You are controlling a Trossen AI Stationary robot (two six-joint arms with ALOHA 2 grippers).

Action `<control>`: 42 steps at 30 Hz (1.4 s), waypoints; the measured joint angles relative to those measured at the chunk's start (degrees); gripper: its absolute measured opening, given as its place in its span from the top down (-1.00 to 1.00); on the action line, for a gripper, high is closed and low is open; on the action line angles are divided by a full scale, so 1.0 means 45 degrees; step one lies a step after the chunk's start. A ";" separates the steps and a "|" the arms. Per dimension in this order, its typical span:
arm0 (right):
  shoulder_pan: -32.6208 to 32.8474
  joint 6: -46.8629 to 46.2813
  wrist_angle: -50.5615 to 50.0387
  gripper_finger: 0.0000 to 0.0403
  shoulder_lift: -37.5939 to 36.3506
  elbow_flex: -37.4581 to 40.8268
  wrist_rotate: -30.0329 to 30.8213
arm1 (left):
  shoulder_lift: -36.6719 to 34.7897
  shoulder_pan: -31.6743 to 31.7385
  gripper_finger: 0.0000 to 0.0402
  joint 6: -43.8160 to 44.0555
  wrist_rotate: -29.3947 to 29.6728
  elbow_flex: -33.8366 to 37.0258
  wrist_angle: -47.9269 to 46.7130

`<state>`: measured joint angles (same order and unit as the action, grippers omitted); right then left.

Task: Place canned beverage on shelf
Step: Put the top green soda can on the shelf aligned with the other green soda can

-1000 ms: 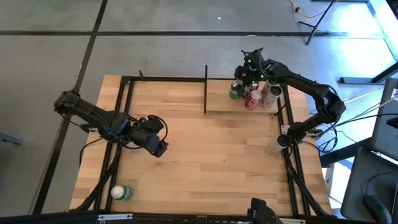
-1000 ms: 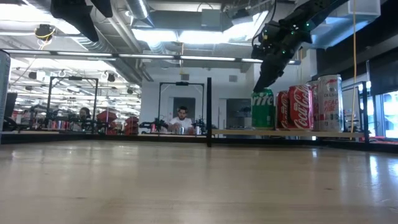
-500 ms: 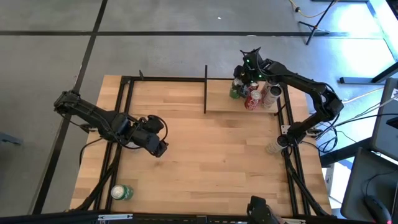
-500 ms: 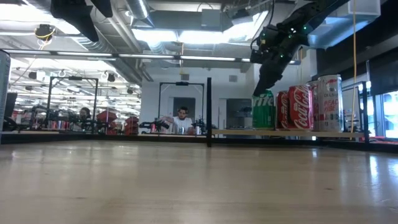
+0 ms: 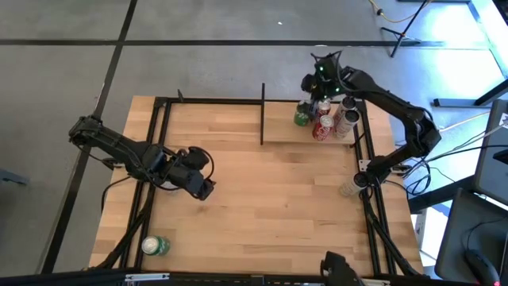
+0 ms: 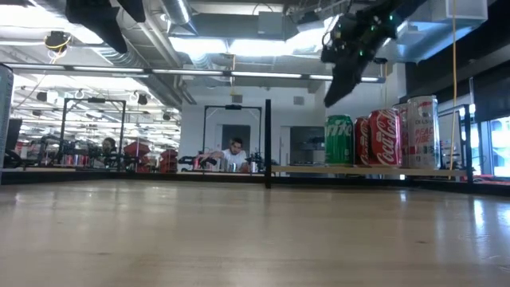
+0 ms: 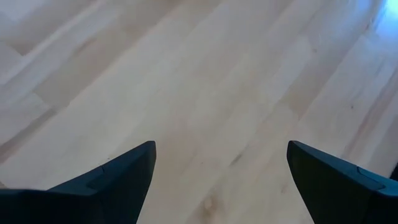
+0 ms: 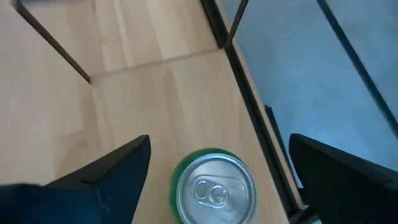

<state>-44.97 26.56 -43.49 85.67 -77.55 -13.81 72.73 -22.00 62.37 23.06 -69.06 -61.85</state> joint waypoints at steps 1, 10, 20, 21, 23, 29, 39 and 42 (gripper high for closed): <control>0.0000 -0.0306 -0.0496 -0.83 0.0000 -0.0446 -0.0250 | 0.0000 0.0000 -0.74 0.0000 0.0213 0.0000 0.0070; 0.4113 -0.3208 -0.2404 -0.83 -0.0520 -0.3557 -0.3100 | 0.0000 0.0363 -0.74 -0.2825 0.0673 0.0000 0.3705; 0.9613 -0.5000 -0.1283 -0.84 -0.0649 -0.2704 -0.0410 | 0.0717 -0.0891 -0.74 -0.3902 -0.1716 -0.2796 0.2466; 0.9938 -0.5317 -0.1331 -0.84 -0.0646 -0.2498 -0.0098 | 0.0873 -0.1263 -0.74 -0.3736 -0.1949 -0.3128 0.1957; 1.0428 -0.6026 -0.1306 -0.84 -0.0646 -0.2060 0.0512 | 0.1181 -0.2002 -0.74 -0.3073 -0.2530 -0.3551 0.0839; 1.1113 -0.7036 -0.1321 -0.84 -0.0646 -0.0692 0.1582 | 0.1745 -0.4262 -0.74 -0.0031 -0.4543 -0.3696 -0.0499; 1.1069 -0.7283 -0.0267 -0.84 -0.0646 0.0514 0.2391 | 0.2974 -0.7527 -0.74 0.3444 -0.6049 -0.3687 -0.2553; 1.1069 -0.7277 0.0072 -0.84 -0.0646 0.0519 0.2521 | 0.3687 -0.8036 -0.74 0.3378 -0.6133 -0.3687 -0.2782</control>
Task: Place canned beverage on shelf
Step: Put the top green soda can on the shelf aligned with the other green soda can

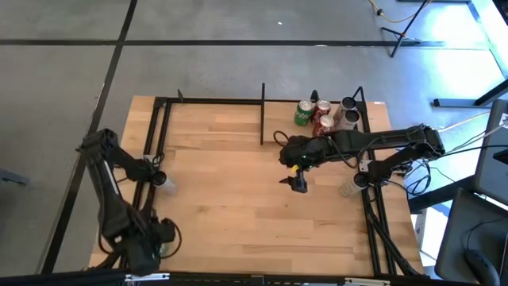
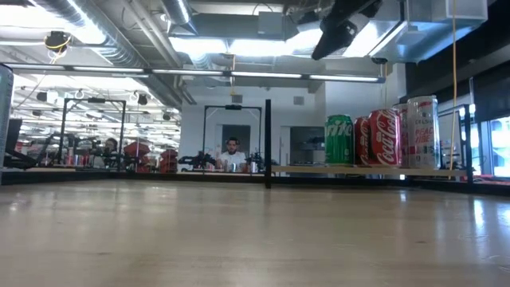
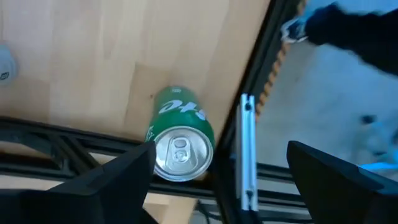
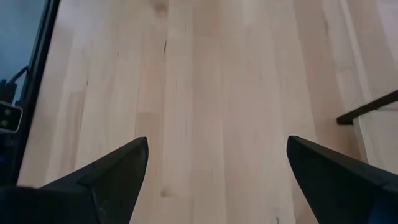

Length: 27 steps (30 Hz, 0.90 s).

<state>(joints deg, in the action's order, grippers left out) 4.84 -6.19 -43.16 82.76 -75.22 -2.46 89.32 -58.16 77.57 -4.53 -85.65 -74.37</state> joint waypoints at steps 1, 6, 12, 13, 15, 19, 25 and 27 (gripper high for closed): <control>0.0000 0.0000 0.0094 -0.84 0.0000 0.0000 0.0021 | 0.0212 -0.0101 -0.74 -0.0143 0.0000 0.0000 0.0014; 0.0000 -0.0010 0.0017 -0.84 0.0000 0.0000 0.0003 | 0.1080 -0.0561 -0.74 -0.0470 -0.0023 0.0010 -0.0731; 0.0000 -0.0031 0.0030 -0.84 0.0000 -0.0001 -0.0009 | 0.1159 -0.0828 -0.74 0.0121 0.0124 0.0550 -0.1001; 0.0000 -0.0040 0.0035 -0.84 0.0000 0.0000 -0.0013 | 0.1087 -0.0860 -0.74 0.0313 0.0087 0.0787 -0.0905; 0.0000 -0.0062 0.0045 -0.84 0.0000 -0.0005 -0.0013 | 0.0894 -0.0936 -0.74 0.0638 0.0027 0.1269 -0.0472; 0.0000 -0.0300 0.0045 -0.84 0.0000 -0.0005 -0.0056 | 0.0521 -0.0969 -0.74 0.0992 -0.0186 0.2242 0.0860; 0.0005 -0.0327 0.0050 -0.84 0.0000 -0.0010 -0.0358 | 0.0461 -0.1005 -0.74 0.0987 -0.0330 0.3436 0.1737; 0.0005 -0.0328 0.0036 -0.84 0.0000 -0.0010 -0.0363 | 0.0467 -0.0993 -0.74 0.0860 -0.0416 0.3780 0.2153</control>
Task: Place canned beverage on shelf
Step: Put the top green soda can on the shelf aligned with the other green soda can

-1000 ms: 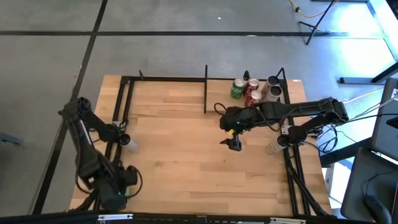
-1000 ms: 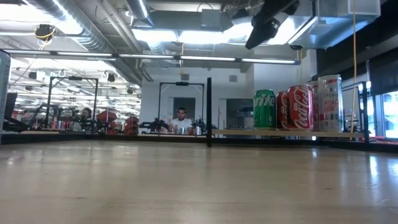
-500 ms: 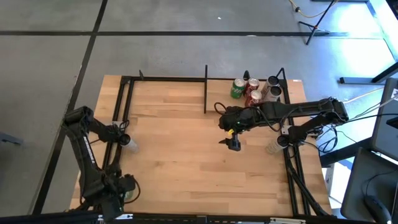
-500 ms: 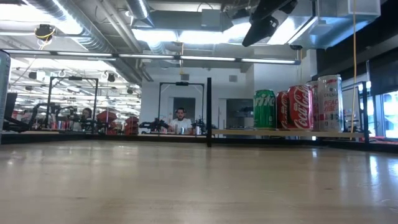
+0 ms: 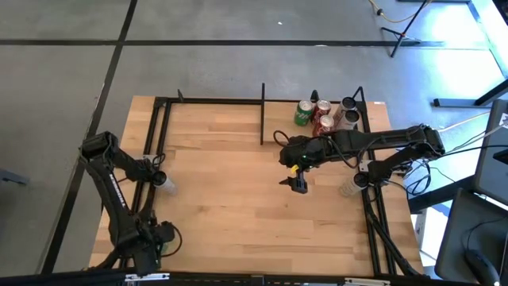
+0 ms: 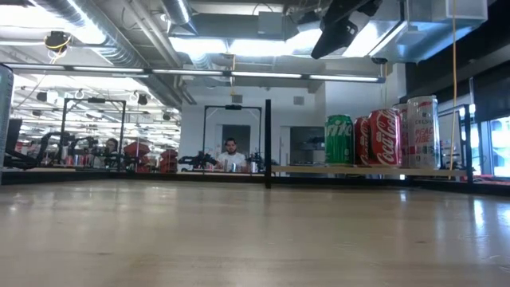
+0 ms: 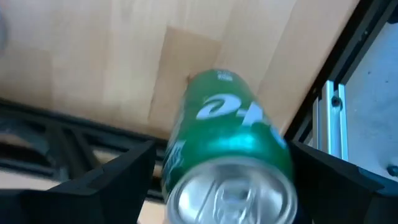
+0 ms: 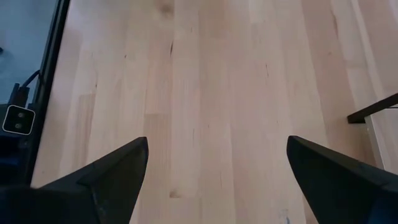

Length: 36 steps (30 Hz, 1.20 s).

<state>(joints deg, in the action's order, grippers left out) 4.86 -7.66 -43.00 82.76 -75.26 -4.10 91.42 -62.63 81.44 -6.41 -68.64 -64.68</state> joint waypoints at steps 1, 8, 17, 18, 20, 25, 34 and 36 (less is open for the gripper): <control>0.0000 0.0001 0.0002 -0.84 0.0000 0.0000 0.0000 | 0.0004 0.0005 -0.74 -0.0100 -0.0041 0.0121 0.0213; 0.0000 0.0001 0.0014 -0.84 0.0000 -0.0005 0.0000 | -0.0028 0.0038 -0.50 -0.0236 -0.0226 0.0641 0.0382; 0.0015 -0.0633 -0.0642 -0.84 -0.0087 -0.0185 0.0010 | -0.0349 0.1292 -0.35 -0.1557 -0.0437 0.0254 0.0164; 0.0047 -0.0739 -0.0829 -0.84 -0.0206 -0.0266 -0.0006 | -0.0495 0.1626 -0.35 -0.1811 -0.0395 -0.0013 0.0151; 0.0250 -0.0903 -0.1270 -0.84 -0.0600 -0.0306 -0.0090 | -0.0785 0.2437 -0.35 -0.2552 -0.0373 -0.0600 0.0152; 0.0902 -0.0822 -0.1654 -0.84 -0.1783 0.0340 0.0000 | -0.0900 0.5209 -0.35 -0.5066 0.0104 -0.2423 -0.0442; 0.1418 -0.1267 -0.0666 -0.84 -0.4216 0.3698 0.0561 | 0.1049 0.9941 -0.36 -1.0081 0.0898 -0.5203 -0.0943; 0.1418 -0.1257 -0.0751 -0.84 -0.4514 0.4260 0.0442 | 0.2092 1.0623 -0.36 -1.0857 0.0902 -0.6131 -0.1115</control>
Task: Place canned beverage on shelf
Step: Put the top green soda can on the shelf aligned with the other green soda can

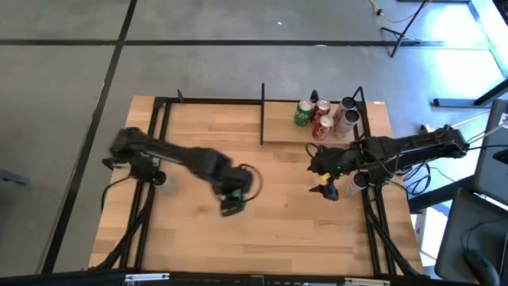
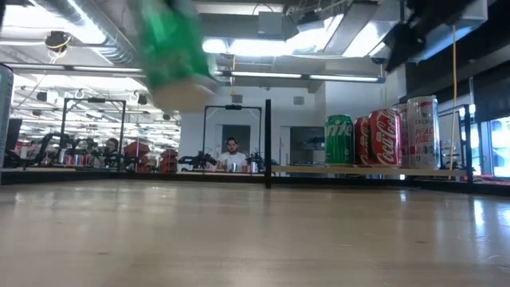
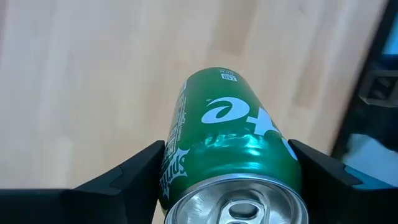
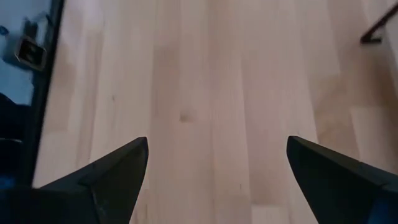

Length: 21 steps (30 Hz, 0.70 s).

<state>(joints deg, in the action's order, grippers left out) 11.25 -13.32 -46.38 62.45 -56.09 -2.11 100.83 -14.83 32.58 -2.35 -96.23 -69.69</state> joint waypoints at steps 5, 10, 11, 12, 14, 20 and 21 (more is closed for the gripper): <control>0.0000 0.0052 -0.0034 -0.84 -0.0251 0.0808 -0.0097 | 0.2806 0.1074 -0.37 -0.1127 -0.0426 -0.2991 -0.1218; -0.0001 0.0588 -0.0007 -0.84 -0.0251 0.1000 -0.0097 | 0.5294 0.1498 -0.37 -0.1282 -0.0372 -0.5774 -0.2162; 0.0000 0.0711 -0.0003 -0.84 -0.0251 0.1000 -0.0092 | 0.5661 0.1539 -0.37 -0.1212 -0.0341 -0.6137 -0.2223; 0.0000 0.0853 0.0006 -0.84 -0.0251 0.1000 -0.0092 | 0.5974 0.1576 -0.37 -0.1109 -0.0335 -0.6404 -0.2266; 0.0000 0.1111 0.0012 -0.84 -0.0251 0.1004 -0.0096 | 0.6499 0.1620 -0.37 -0.0958 -0.0381 -0.6718 -0.2300; 0.0000 0.1403 0.0012 -0.84 -0.0251 0.1005 -0.0097 | 0.7145 0.1514 -0.39 -0.0628 -0.0523 -0.6853 -0.2029; 0.0000 0.1409 0.0012 -0.84 -0.0251 0.1005 -0.0095 | 0.7136 0.1495 -0.41 -0.0604 -0.0563 -0.6825 -0.1944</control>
<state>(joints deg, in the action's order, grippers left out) 11.25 -6.98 -46.33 61.32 -51.57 -2.54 132.95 -8.10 29.87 -4.88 -126.94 -78.44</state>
